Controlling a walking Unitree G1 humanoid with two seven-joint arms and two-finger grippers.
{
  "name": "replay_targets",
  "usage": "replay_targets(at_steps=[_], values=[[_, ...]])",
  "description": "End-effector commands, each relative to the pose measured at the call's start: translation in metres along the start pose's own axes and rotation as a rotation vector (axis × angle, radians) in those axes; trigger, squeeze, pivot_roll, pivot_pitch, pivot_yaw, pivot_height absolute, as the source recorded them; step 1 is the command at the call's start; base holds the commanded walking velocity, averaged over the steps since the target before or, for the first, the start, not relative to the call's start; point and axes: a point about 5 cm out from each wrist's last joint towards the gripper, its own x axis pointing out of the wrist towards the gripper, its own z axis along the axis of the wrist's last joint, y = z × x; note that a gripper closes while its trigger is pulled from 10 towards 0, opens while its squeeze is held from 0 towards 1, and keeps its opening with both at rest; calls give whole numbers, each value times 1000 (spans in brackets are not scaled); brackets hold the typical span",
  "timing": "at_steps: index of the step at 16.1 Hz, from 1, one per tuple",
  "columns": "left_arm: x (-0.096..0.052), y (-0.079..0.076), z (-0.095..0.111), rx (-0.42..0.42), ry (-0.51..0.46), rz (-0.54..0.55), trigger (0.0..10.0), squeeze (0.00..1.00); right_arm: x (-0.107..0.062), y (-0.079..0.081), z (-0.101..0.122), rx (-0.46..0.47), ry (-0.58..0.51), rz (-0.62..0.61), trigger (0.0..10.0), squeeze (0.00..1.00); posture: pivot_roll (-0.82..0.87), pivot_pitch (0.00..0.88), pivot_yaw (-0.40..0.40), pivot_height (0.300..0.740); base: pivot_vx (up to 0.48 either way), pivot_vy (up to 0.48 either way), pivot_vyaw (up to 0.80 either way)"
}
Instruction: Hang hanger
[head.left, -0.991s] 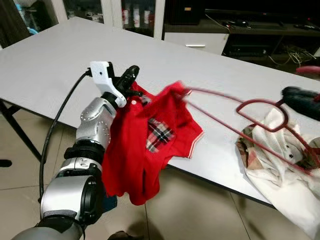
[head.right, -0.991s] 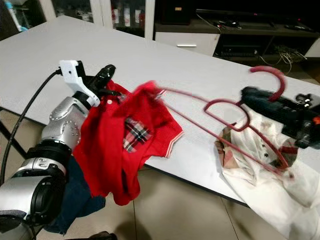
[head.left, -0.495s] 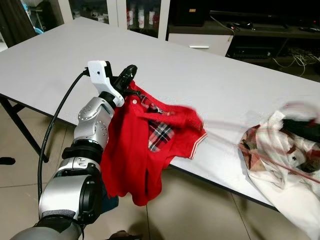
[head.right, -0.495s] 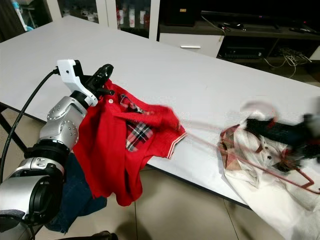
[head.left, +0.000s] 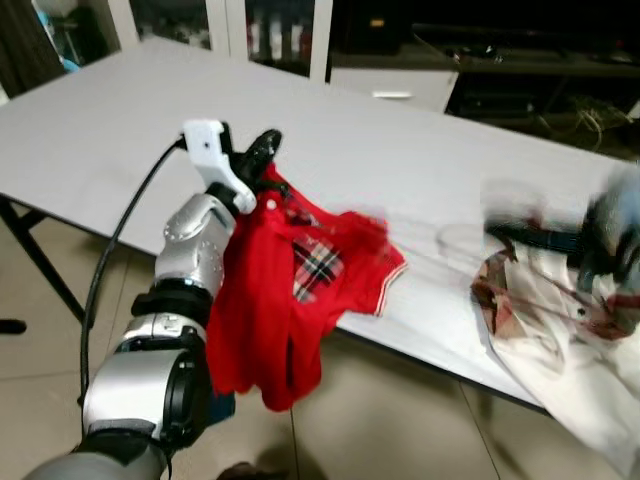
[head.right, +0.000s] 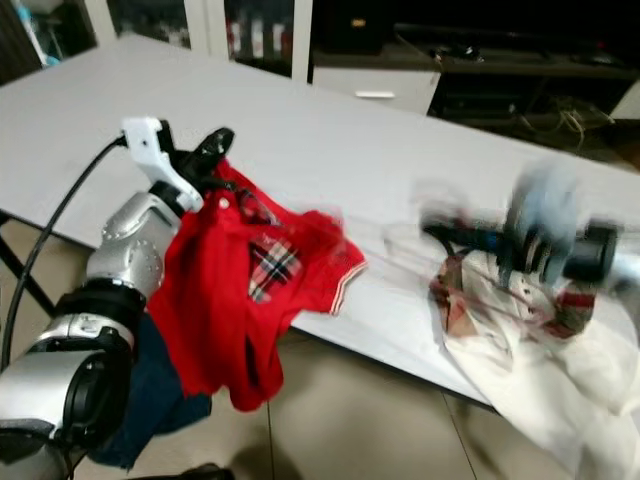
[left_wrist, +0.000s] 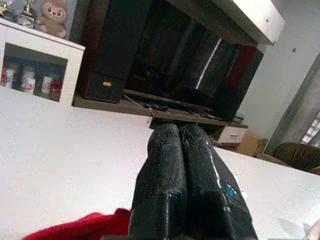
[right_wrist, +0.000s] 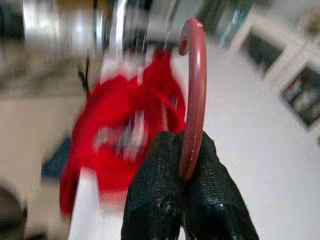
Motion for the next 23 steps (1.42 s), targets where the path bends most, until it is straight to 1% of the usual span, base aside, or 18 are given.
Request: replay_targets(at_steps=[1,3,6,7,8,9,10,11,12,13,14,15,17,18,19,20,21,23], values=[[3,0,8,31,-20,-9,0,0,-9,-3,7,25,-60,-16,10000,0,-19,44,-67,740,0,0,0],[2,2,9,34,-20,-3,0,0,-18,-3,4,41,-72,1,10000,0,-6,42,-67,740,0,0,0],[2,2,11,37,-22,-2,0,0,-36,-12,4,83,-85,-42,10000,0,-13,39,-65,740,0,0,0],[3,1,10,38,-22,-4,0,0,-44,-14,3,78,-66,-55,10000,0,-18,38,-64,740,0,0,0],[4,1,10,40,-21,-7,0,0,-47,-14,3,69,-49,-62,10000,0,-18,38,-63,740,0,0,0],[4,-1,10,44,-20,-13,0,0,-51,-14,1,41,-9,-64,10000,0,-22,39,-63,740,0,0,0],[6,-3,10,83,-11,-39,0,0,-50,-23,5,21,-17,-136,10000,0,-25,40,-63,740,0,0,0],[6,-4,11,96,-8,-47,0,0,-49,-26,6,21,-25,-154,10000,0,-25,40,-63,740,0,0,0],[7,-6,14,133,-14,-81,0,0,-42,-29,8,6,-29,-163,10000,0,-25,40,-63,740,0,0,0],[10,-10,22,182,-41,-138,0,0,-28,-30,9,-14,-13,-153,10000,0,-27,41,-62,740,0,0,0],[11,-15,29,222,-74,-195,0,0,-17,-28,8,-13,-17,-119,10000,0,-27,41,-62,740,0,0,0],[11,-20,33,243,-101,-239,0,0,-10,-25,8,-7,-24,-86,10000,0,-22,44,-64,740,0,0,0],[11,-30,42,294,-159,-340,0,0,7,-16,-2,31,-21,5,10000,0,-12,46,-68,740,0,0,0],[10,-31,43,303,-169,-357,0,0,10,-14,-4,39,-21,22,10000,0,-12,46,-68,740,0,0,0],[9,-33,46,316,-188,-386,0,0,17,-10,-7,53,-20,48,10000,0,-12,46,-68,740,0,0,0],[7,-38,50,339,-220,-449,0,0,29,-5,-10,80,-36,70,10000,0,-12,46,-68,740,0,0,0],[5,-41,50,348,-229,-492,0,0,35,-3,-11,100,-52,83,10000,0,-2,44,-70,740,0,0,0],[2,-46,52,356,-241,-562,0,0,43,-4,-18,121,-51,82,10000,0,1,42,-67,740,0,0,0]])
